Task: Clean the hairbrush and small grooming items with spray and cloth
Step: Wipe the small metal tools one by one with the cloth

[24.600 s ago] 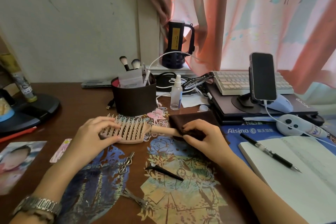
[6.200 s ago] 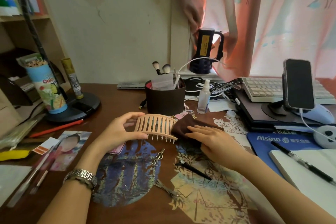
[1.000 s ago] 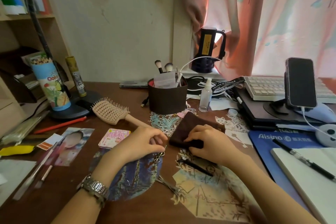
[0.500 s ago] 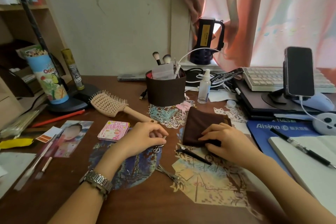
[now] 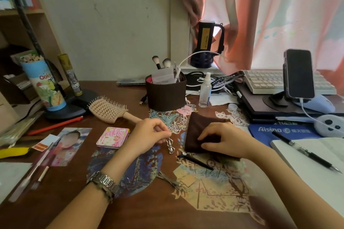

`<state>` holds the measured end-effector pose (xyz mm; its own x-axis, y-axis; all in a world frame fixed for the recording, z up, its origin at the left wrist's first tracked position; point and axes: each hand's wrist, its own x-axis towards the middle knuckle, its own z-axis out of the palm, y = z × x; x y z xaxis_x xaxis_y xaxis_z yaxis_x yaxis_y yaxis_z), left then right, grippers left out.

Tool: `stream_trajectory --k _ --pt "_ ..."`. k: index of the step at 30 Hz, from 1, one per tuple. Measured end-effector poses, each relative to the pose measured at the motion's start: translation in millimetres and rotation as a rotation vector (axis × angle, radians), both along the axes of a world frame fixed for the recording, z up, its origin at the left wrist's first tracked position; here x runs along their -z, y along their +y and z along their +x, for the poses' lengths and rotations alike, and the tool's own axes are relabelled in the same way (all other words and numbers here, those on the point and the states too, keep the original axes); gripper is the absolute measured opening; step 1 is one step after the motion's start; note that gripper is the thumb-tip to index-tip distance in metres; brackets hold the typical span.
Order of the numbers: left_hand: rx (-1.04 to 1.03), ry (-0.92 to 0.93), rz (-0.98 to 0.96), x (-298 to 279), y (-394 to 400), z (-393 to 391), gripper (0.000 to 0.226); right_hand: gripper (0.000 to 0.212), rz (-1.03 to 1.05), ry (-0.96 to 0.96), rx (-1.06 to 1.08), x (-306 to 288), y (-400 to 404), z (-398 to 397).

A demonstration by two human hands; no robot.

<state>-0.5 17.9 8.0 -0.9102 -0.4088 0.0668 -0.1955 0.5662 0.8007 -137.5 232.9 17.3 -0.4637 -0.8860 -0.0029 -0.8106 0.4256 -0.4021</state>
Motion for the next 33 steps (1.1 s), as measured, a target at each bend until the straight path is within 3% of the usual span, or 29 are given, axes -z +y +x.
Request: stream_trajectory --k 8,20,28,33 --pt "-0.139 0.006 -0.094 16 16 3 0.008 0.02 -0.082 -0.064 -0.012 6 -13 -3" --pt "0.129 -0.139 -0.215 12 -6 9 0.033 0.027 -0.116 0.05 -0.062 23 -6 0" --pt "0.118 -0.041 -0.268 17 -3 9 0.013 0.04 -0.097 0.095 -0.098 25 -2 2" --pt "0.081 -0.002 -0.3 24 1 6 0.009 0.04 -0.119 0.224 -0.114 30 -3 4"
